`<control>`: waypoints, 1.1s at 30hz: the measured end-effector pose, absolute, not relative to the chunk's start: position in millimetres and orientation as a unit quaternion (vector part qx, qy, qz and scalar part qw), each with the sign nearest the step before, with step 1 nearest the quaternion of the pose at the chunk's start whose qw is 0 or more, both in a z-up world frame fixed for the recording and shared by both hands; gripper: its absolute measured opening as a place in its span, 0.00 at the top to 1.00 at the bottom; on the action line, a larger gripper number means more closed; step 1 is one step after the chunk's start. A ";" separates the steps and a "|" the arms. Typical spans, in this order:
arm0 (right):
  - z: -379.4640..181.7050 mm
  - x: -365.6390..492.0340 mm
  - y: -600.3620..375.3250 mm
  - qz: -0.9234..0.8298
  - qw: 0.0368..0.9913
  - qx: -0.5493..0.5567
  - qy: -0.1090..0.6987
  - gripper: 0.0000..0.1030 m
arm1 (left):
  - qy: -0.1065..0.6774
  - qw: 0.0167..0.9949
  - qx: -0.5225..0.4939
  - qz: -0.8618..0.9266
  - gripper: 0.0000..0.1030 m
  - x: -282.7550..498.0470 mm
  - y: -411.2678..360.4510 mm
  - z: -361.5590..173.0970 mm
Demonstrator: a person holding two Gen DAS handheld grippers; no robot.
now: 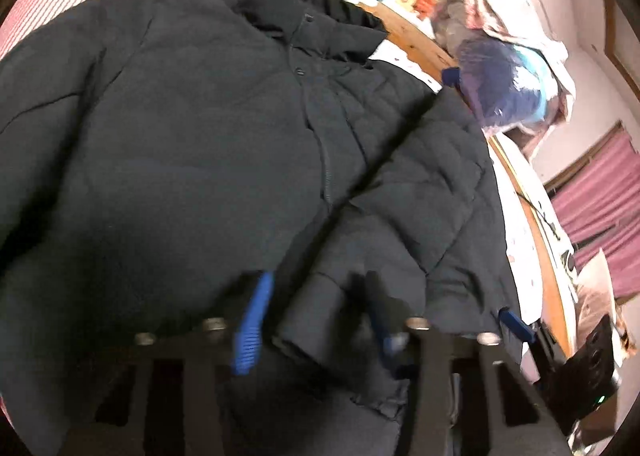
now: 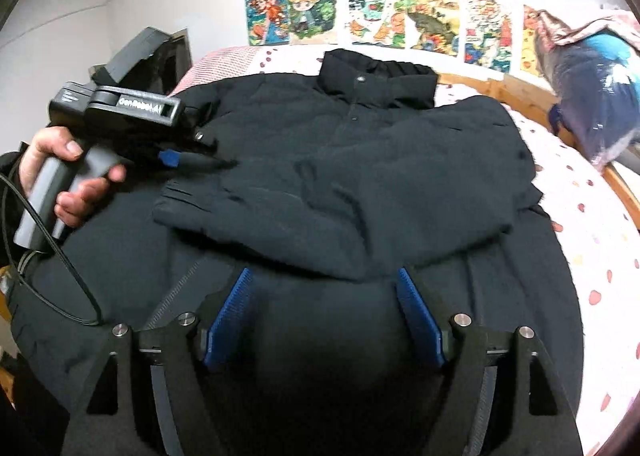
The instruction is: Fold large clothes
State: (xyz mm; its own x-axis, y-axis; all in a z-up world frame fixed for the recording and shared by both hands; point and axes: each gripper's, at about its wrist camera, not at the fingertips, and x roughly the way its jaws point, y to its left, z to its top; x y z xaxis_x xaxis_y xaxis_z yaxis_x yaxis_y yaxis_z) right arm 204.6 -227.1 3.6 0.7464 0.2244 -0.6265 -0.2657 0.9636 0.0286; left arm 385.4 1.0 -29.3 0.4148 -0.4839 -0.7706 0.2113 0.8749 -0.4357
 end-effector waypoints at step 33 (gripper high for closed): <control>-35.6 385.9 -184.7 0.021 0.909 -0.013 0.416 0.26 | 0.438 0.893 -0.071 -0.078 0.91 432.4 61.8 -6.0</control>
State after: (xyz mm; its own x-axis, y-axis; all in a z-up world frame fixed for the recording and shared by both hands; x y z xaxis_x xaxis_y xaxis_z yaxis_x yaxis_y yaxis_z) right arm 385.9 -184.7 -35.6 0.6531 0.0279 -0.7568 -0.0496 0.9988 -0.0059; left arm 432.4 61.8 -6.0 0.6041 -0.2021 -0.7709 0.0778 0.9776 -0.1954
